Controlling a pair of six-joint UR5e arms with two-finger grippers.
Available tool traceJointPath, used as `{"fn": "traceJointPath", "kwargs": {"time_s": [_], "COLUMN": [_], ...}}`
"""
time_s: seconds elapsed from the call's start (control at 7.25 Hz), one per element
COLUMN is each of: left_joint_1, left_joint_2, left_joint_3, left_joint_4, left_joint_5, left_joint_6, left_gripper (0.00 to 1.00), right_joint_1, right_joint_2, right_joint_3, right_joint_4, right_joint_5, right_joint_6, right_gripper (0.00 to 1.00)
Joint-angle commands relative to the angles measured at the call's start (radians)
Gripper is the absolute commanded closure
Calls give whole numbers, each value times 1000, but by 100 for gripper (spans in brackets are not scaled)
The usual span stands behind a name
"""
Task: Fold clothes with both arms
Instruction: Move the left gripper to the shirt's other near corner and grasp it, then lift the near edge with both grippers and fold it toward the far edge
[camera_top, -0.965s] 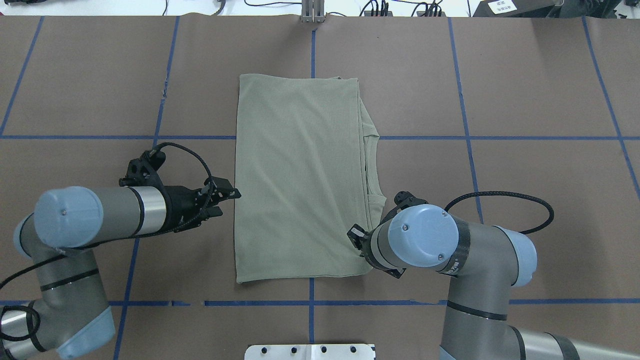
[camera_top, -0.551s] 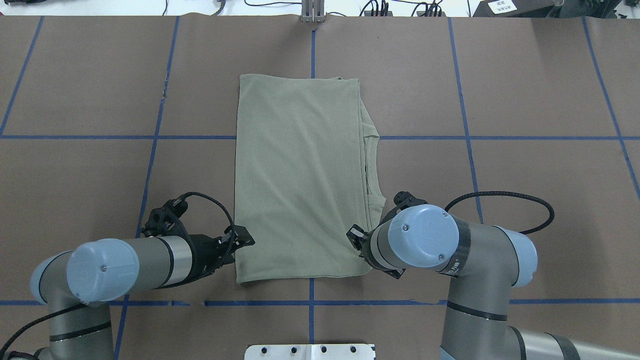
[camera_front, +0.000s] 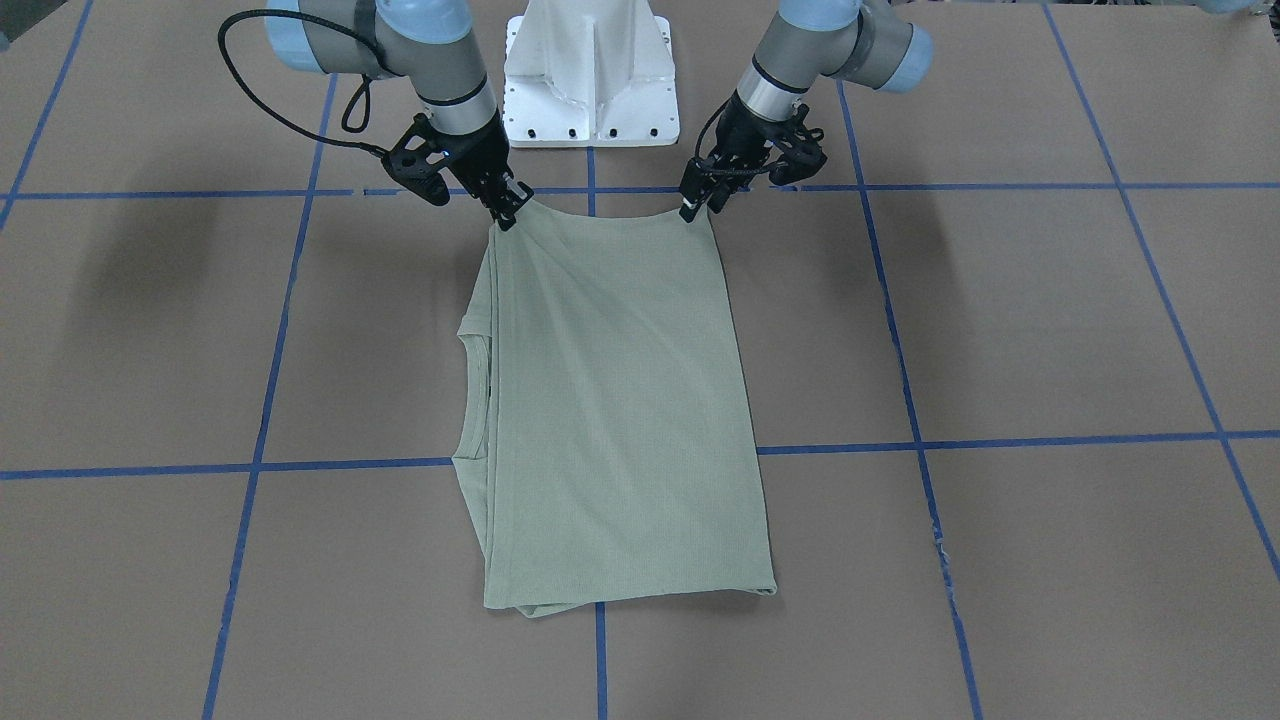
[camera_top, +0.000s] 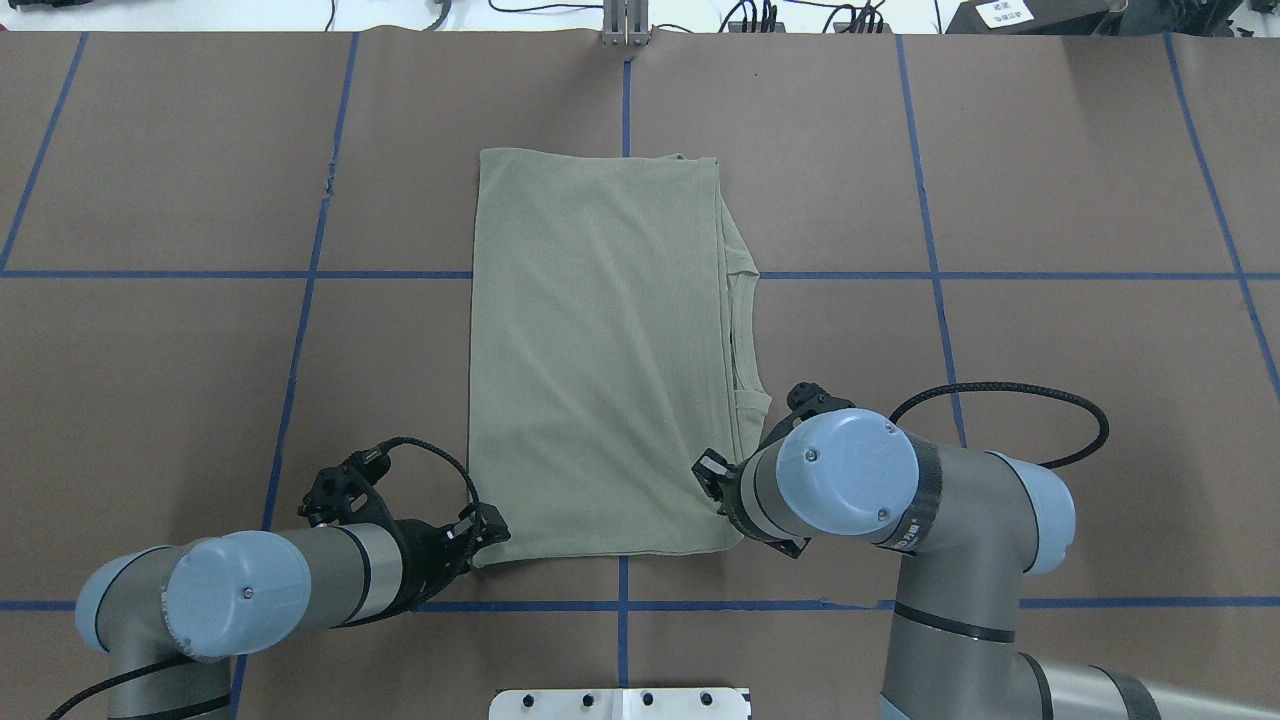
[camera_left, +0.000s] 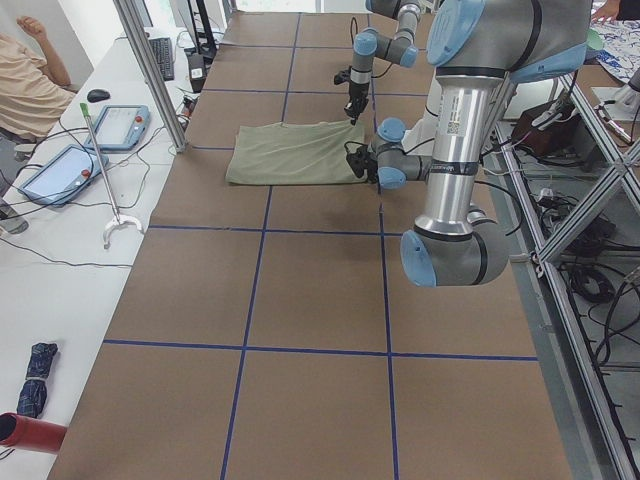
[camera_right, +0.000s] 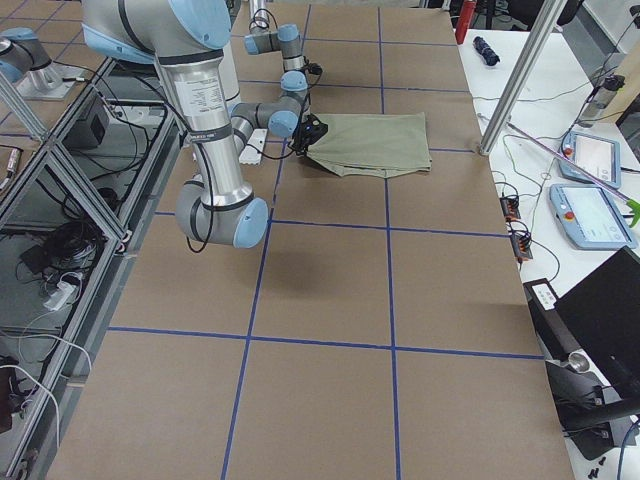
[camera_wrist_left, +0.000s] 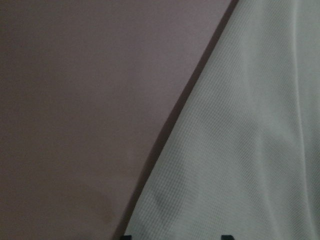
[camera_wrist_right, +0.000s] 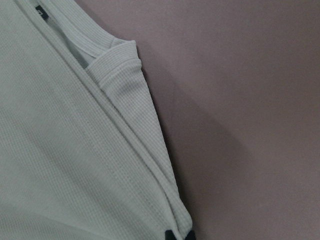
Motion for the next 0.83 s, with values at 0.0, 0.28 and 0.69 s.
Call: {"fn": "traceJointPath", "kwargs": {"time_s": [0.0,0.28,0.69], "left_joint_1": [5,3,-8], "left_joint_2": [2,0,12], "left_joint_3": [2,5,-46], "left_joint_4": [1,1,1], "left_joint_5": [0,0,-3], "left_joint_6": [-15,-15,-15], "left_gripper": [52,94,100], "right_joint_1": [0,0,0], "right_joint_2": [-1,0,-3], "right_joint_3": [0,0,2], "right_joint_4": [0,0,0], "right_joint_5": [0,2,-3], "right_joint_6": [0,0,2], "right_gripper": [100,100,100]}}
